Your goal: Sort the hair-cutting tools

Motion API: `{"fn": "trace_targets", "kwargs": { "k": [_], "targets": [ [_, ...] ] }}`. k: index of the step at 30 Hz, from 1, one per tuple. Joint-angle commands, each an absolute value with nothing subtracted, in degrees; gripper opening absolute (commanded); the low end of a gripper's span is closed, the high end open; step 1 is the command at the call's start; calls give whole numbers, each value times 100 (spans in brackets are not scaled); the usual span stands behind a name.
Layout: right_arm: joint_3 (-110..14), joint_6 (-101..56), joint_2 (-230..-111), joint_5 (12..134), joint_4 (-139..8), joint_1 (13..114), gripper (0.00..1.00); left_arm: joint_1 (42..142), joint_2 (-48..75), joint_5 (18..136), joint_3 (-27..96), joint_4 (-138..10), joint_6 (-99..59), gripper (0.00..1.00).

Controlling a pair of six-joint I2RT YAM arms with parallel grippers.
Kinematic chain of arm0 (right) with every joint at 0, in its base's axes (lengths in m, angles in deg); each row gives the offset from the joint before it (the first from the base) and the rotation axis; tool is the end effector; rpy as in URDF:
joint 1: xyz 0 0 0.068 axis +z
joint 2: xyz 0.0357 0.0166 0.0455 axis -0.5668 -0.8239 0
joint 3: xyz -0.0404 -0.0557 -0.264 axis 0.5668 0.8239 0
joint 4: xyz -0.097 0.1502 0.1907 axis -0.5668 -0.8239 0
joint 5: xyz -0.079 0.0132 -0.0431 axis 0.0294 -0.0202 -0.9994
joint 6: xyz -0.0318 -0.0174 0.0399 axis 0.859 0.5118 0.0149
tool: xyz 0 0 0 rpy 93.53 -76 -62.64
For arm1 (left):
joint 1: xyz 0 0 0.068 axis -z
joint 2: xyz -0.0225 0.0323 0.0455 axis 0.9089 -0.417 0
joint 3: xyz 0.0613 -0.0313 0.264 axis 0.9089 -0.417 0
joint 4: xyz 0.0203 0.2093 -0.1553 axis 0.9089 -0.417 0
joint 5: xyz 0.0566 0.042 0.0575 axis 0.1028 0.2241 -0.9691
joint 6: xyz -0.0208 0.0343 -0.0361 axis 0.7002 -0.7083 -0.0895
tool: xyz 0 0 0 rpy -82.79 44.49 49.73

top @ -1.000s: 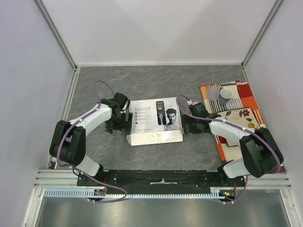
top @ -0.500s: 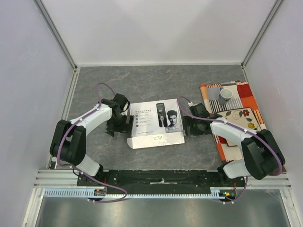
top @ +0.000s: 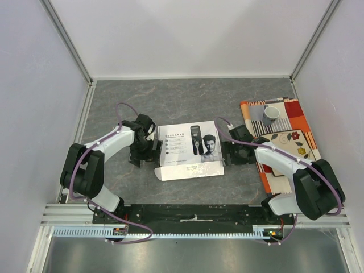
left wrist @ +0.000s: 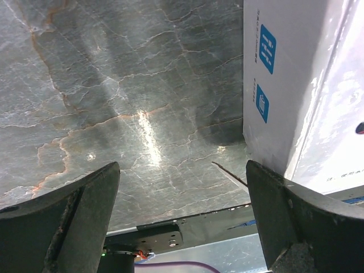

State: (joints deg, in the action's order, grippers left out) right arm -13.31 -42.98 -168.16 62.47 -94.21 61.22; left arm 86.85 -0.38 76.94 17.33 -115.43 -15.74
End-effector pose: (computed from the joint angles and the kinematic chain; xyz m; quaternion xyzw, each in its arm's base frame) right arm 0.2159 0.1066 0.1688 0.0088 0.9796 0.0686 0.1885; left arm 0.2449 -0.1018 0.1781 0.0496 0.9949 -0.0841 0.0245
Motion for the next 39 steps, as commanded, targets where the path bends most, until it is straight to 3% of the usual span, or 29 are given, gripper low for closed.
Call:
{"fn": "trace_targets", "kwargs": {
  "k": [1, 10, 20, 39],
  "targets": [
    [-1470, -4281, -16626, 6618, -9279, 6239, 98, 8742, -142, 8278, 1750, -10876, -1454, 99],
    [-1874, -4132, -16441, 5424, -9517, 6230, 98, 8636, -237, 8050, 1899, -10928, -1515, 99],
    [-2419, -4079, -17223, 5062, -9262, 6230, 98, 8636, -475, 6591, 2462, -11324, -1647, 99],
    [-2244, -4123, -17417, 5449, -9016, 6230, 98, 8732, -106, 7548, 1838, -11359, -1691, 99]
  ]
}}
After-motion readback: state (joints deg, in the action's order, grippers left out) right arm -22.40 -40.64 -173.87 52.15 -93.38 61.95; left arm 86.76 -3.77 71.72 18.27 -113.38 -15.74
